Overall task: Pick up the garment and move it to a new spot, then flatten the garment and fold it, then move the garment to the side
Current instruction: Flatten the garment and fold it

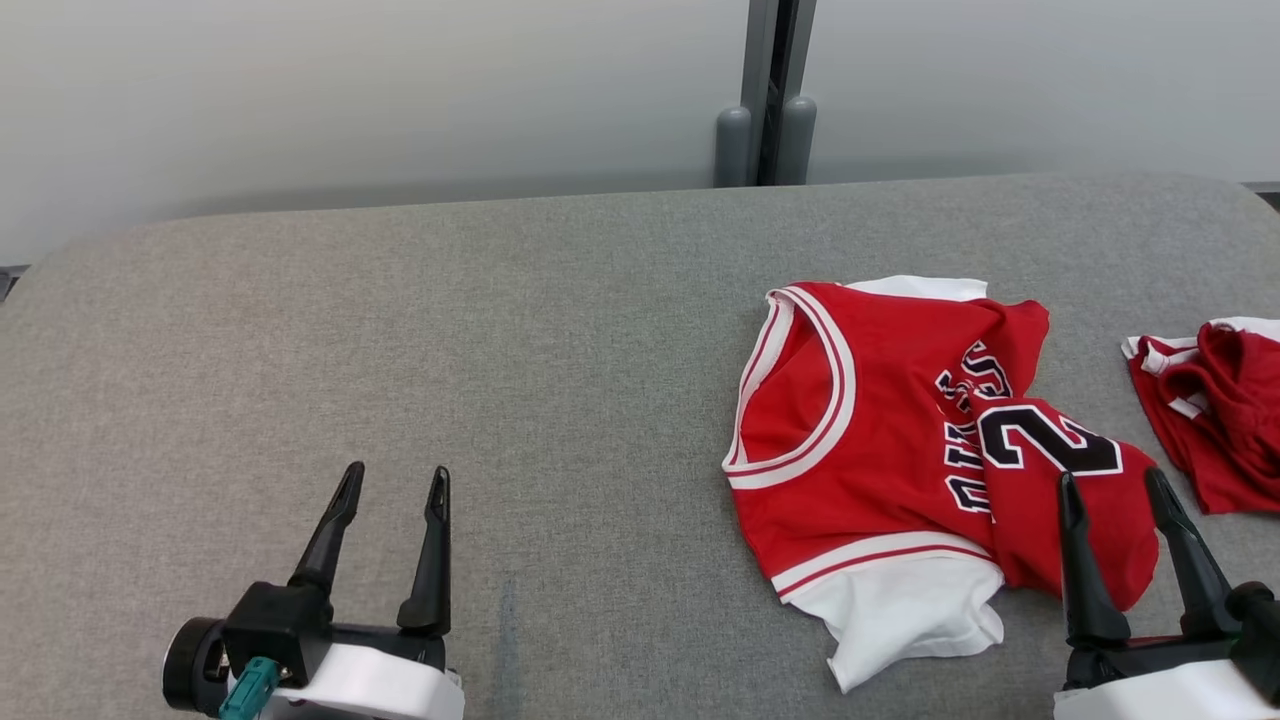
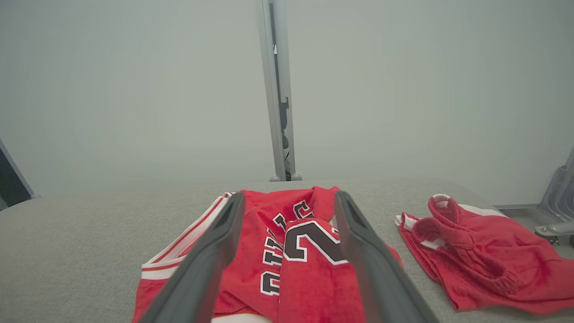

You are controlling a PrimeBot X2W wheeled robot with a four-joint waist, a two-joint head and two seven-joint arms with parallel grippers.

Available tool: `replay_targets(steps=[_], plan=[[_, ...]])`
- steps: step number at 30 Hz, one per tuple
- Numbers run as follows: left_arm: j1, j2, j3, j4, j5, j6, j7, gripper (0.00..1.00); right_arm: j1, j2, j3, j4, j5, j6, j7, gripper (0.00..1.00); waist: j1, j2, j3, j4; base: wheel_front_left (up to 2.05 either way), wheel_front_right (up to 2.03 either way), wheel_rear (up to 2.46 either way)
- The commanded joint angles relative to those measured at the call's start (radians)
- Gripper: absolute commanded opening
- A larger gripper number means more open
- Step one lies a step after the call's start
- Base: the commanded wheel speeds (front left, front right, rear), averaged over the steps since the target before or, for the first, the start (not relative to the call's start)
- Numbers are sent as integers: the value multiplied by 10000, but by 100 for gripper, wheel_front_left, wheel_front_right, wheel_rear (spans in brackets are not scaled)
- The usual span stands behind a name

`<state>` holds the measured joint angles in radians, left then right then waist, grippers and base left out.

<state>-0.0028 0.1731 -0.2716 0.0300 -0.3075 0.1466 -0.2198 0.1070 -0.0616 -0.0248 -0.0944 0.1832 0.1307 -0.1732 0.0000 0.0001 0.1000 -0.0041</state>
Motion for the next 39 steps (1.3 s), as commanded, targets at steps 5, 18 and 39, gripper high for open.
replay_targets(steps=[5, 18, 39], plan=[[279, 85, -52, -31, -57, 102, 120, 100, 227, -32, 52, -199, -13, 1, 223, 100, 0, -1, -276, 200, 0, 0, 0], [-226, -155, -977, -137, -101, -461, 756, 100, 162, -24, -57, -443, -34, 1, 475, 100, 0, -1, 15, 295, 0, 0, 0], [-2256, -1082, -2962, 2109, -1644, -2020, 3254, 100, -1194, -45, 824, 49, 237, 1, -33, 100, 0, -1, 2303, -1980, 0, 0, 0]])
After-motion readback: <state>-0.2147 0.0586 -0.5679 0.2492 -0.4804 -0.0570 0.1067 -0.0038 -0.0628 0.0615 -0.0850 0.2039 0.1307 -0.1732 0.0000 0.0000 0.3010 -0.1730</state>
